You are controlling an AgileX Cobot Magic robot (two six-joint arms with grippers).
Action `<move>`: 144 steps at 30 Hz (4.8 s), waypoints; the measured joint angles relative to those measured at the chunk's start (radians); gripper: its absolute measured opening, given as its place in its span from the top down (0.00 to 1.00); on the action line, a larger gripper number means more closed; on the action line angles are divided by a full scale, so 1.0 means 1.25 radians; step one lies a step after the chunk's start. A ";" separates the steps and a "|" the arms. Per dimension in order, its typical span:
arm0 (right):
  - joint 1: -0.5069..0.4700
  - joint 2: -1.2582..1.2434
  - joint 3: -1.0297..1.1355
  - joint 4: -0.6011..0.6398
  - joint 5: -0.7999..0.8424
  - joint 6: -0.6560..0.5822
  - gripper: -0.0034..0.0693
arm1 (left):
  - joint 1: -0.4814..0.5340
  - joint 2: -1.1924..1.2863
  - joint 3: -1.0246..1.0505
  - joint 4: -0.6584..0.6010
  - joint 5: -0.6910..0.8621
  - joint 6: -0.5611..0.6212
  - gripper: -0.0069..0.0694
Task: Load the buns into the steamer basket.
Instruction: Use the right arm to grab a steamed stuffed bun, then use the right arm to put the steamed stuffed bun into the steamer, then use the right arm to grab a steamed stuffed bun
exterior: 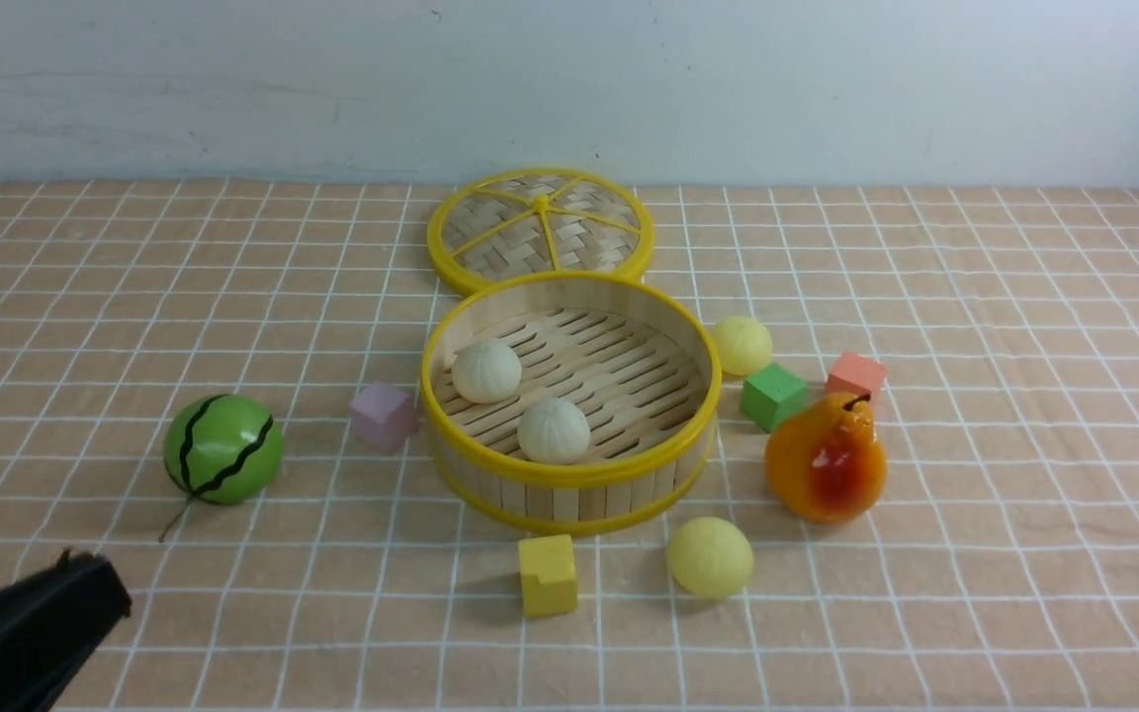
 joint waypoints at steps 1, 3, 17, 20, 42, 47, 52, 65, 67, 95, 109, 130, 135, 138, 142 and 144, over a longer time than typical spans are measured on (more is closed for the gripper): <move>0.000 0.000 0.000 0.000 0.000 0.000 0.62 | 0.000 -0.006 0.012 0.000 0.005 0.000 0.93; 0.000 0.000 0.000 0.000 -0.001 0.000 0.62 | 0.000 -0.010 0.022 0.000 0.008 0.000 0.93; 0.000 0.000 0.003 0.460 -0.244 0.177 0.62 | 0.000 -0.010 0.025 0.000 0.010 0.000 0.93; 0.008 0.023 -0.075 0.473 -0.159 0.154 0.63 | 0.000 -0.010 0.025 0.000 0.010 0.000 0.93; 0.305 1.107 -0.815 0.128 0.393 -0.139 0.92 | 0.000 -0.010 0.025 0.000 0.017 0.000 0.92; 0.396 1.233 -0.911 0.046 0.367 -0.063 0.79 | 0.000 -0.010 0.025 0.000 0.019 0.000 0.92; 0.423 1.365 -1.009 -0.002 0.317 -0.032 0.54 | 0.000 -0.010 0.025 0.000 0.019 0.000 0.91; 0.389 1.516 -1.059 0.016 0.223 0.013 0.43 | 0.000 -0.010 0.025 0.000 0.019 0.000 0.90; 0.389 1.522 -1.060 0.021 0.204 0.013 0.44 | 0.000 -0.010 0.025 0.000 0.019 0.000 0.90; 0.389 1.410 -1.143 0.044 0.294 -0.047 0.95 | 0.000 -0.010 0.025 0.000 0.019 0.000 0.89; 0.389 1.676 -1.404 -0.030 0.220 -0.020 0.88 | 0.000 -0.010 0.025 0.000 0.019 0.000 0.87; 0.270 1.671 -1.469 -0.178 0.283 0.069 0.43 | 0.000 -0.010 0.025 0.000 0.019 0.000 0.84; 0.205 1.732 -1.469 -0.067 0.223 0.027 0.51 | 0.000 -0.010 0.025 0.000 0.019 0.000 0.84; 0.182 1.760 -1.486 0.024 0.209 -0.014 0.51 | 0.000 -0.010 0.025 0.000 0.019 0.000 0.83; 0.168 1.788 -1.523 0.093 0.197 -0.055 0.51 | 0.000 -0.010 0.025 0.000 0.019 0.000 0.83; 0.168 1.800 -1.539 0.105 0.194 -0.063 0.51 | 0.000 -0.010 0.025 0.000 0.019 0.000 0.83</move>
